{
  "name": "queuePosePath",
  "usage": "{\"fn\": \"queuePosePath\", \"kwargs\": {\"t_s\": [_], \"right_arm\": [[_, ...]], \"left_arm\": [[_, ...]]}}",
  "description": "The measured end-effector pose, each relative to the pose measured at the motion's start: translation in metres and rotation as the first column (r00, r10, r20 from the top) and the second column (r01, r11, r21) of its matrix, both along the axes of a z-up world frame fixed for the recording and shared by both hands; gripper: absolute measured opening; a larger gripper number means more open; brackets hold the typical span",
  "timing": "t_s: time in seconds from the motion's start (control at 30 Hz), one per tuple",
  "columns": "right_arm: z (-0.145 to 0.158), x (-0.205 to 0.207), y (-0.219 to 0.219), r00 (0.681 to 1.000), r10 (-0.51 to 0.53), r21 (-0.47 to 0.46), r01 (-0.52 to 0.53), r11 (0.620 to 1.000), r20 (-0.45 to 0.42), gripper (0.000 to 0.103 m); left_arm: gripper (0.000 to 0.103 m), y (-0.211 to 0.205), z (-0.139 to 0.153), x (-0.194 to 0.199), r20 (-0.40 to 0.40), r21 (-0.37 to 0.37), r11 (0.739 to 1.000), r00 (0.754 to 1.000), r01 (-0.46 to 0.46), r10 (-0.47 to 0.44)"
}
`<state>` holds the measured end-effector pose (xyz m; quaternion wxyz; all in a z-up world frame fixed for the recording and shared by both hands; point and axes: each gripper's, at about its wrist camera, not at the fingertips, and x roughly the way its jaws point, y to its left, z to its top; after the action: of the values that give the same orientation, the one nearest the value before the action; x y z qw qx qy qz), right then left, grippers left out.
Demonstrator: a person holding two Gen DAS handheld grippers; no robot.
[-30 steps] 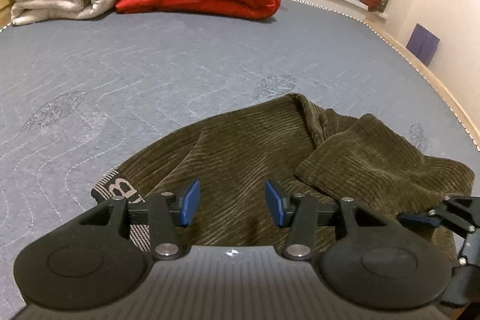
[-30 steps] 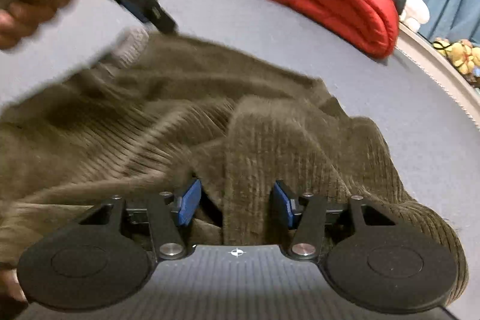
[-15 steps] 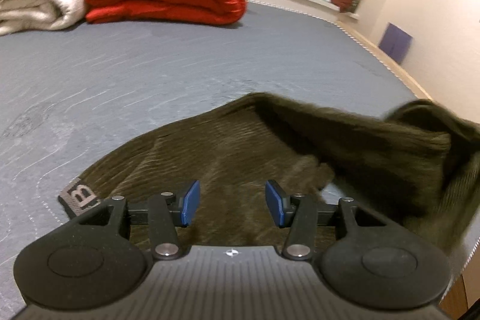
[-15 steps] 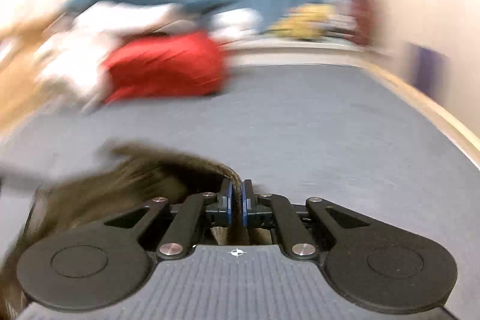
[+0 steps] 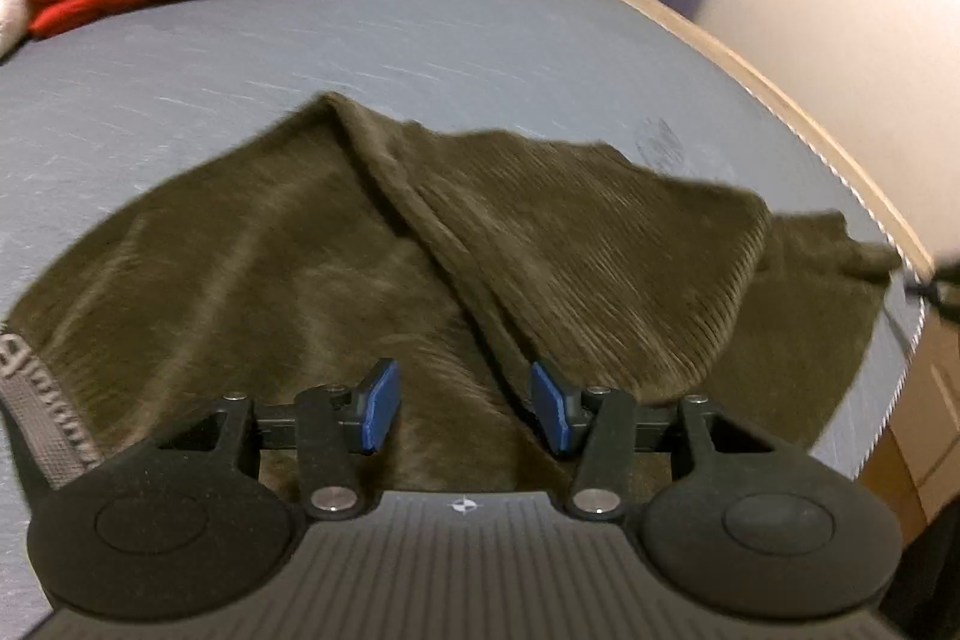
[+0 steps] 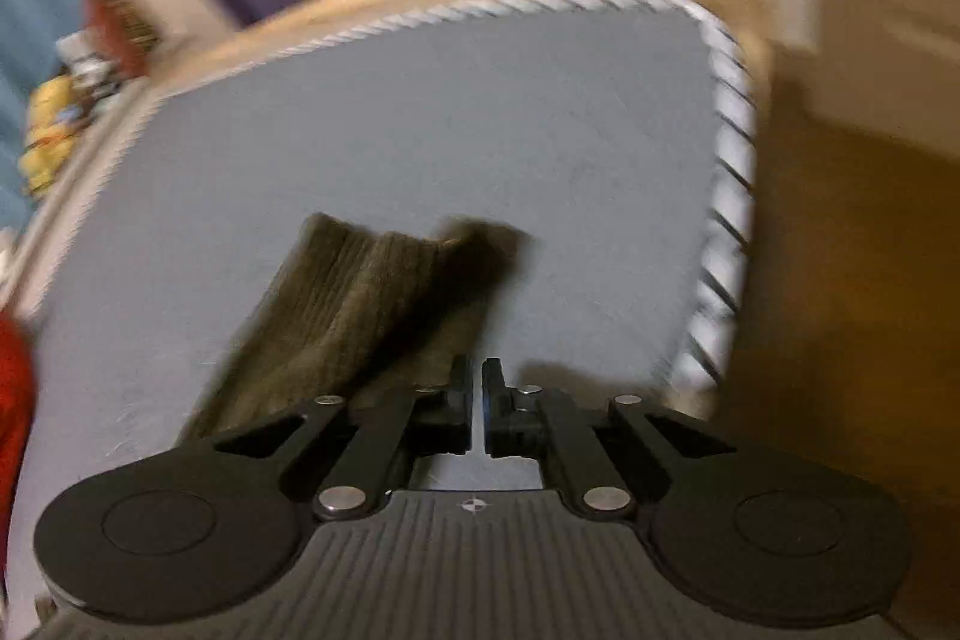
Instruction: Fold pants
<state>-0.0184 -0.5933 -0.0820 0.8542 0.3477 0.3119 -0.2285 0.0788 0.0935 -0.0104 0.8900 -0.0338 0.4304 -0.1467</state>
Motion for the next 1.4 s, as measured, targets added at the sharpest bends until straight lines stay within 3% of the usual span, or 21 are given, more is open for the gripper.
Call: {"fn": "queuePosePath", "kwargs": {"t_s": [0.07,0.13,0.2,0.3,0.47,0.5,0.57,0.6,0.67,0.77,0.87,0.93,0.97,1.03,1.07,1.13,1.27,1.4], "right_arm": [[0.011,0.010,0.005,0.992,0.104,-0.067,-0.100,0.993,0.065,0.055],[0.016,0.023,-0.004,0.988,0.143,-0.146,-0.133,0.980,0.054,0.069],[0.007,0.036,-0.008,0.994,0.111,-0.178,-0.112,0.978,-0.014,0.069],[-0.015,0.047,-0.019,0.994,0.065,-0.129,-0.076,0.989,-0.087,0.069],[-0.025,0.064,-0.017,0.989,0.128,-0.189,-0.140,0.972,-0.074,0.070],[-0.028,0.070,-0.015,0.986,0.144,-0.210,-0.158,0.965,-0.080,0.067],[-0.029,0.072,-0.011,0.981,0.173,-0.242,-0.188,0.952,-0.083,0.040],[-0.025,0.073,-0.010,0.979,0.189,-0.253,-0.201,0.947,-0.071,0.034],[-0.021,0.073,-0.014,0.979,0.197,-0.283,-0.206,0.937,-0.060,0.026],[-0.008,0.064,-0.013,0.984,0.173,-0.309,-0.175,0.935,-0.032,0.023],[0.008,0.050,-0.031,0.998,0.022,-0.324,-0.003,0.946,0.056,0.022],[0.014,0.044,-0.046,0.992,-0.115,-0.393,0.128,0.910,0.058,0.023],[0.011,0.044,-0.059,0.985,-0.165,-0.386,0.167,0.907,0.039,0.024],[-0.006,0.049,-0.084,0.991,-0.133,-0.257,0.121,0.959,-0.029,0.027],[-0.014,0.052,-0.089,0.991,-0.119,-0.228,0.102,0.968,-0.064,0.032],[-0.018,0.046,-0.095,0.985,-0.166,-0.221,0.151,0.963,-0.047,0.043],[-0.001,0.039,-0.087,0.982,-0.187,-0.310,0.189,0.932,0.034,0.060],[0.013,0.033,-0.056,0.989,-0.125,-0.389,0.148,0.909,0.082,0.061]], "left_arm": [[0.054,-0.009,-0.005,0.000,0.004,0.007,1.000,1.000,0.023,-0.023],[0.054,-0.014,-0.008,0.002,0.010,0.021,0.999,1.000,0.025,-0.025],[0.054,-0.015,-0.010,0.004,0.015,0.027,0.999,1.000,0.022,-0.023],[0.054,-0.015,-0.014,0.011,0.016,0.035,0.999,1.000,0.011,-0.011],[0.054,-0.008,-0.014,0.023,0.004,0.039,0.999,1.000,-0.015,0.015],[0.054,-0.007,-0.014,0.024,0.002,0.038,0.999,1.000,-0.018,0.018],[0.054,-0.007,-0.015,0.026,0.002,0.040,0.999,1.000,-0.020,0.020],[0.054,-0.008,-0.015,0.027,0.001,0.043,0.999,1.000,-0.020,0.020],[0.054,-0.009,-0.016,0.028,0.001,0.048,0.999,1.000,-0.019,0.019],[0.054,-0.009,-0.015,0.026,0.002,0.046,0.999,1.000,-0.021,0.021],[0.054,-0.008,-0.013,0.025,0.008,0.040,0.999,1.000,-0.021,0.021],[0.054,-0.007,-0.012,0.024,0.012,0.037,0.999,1.000,-0.019,0.018],[0.054,-0.006,-0.012,0.023,0.013,0.038,0.999,1.000,-0.016,0.016],[0.054,-0.004,-0.012,0.022,0.014,0.043,0.999,1.000,-0.018,0.018],[0.054,-0.002,-0.012,0.022,0.012,0.043,0.999,1.000,-0.023,0.023],[0.054,0.003,-0.011,0.022,0.009,0.040,0.998,0.999,-0.039,0.038],[0.054,0.015,-0.003,0.020,0.023,0.020,0.998,0.997,-0.067,0.067],[0.054,0.042,0.009,0.017,0.044,-0.010,0.990,0.990,-0.137,0.138]]}}
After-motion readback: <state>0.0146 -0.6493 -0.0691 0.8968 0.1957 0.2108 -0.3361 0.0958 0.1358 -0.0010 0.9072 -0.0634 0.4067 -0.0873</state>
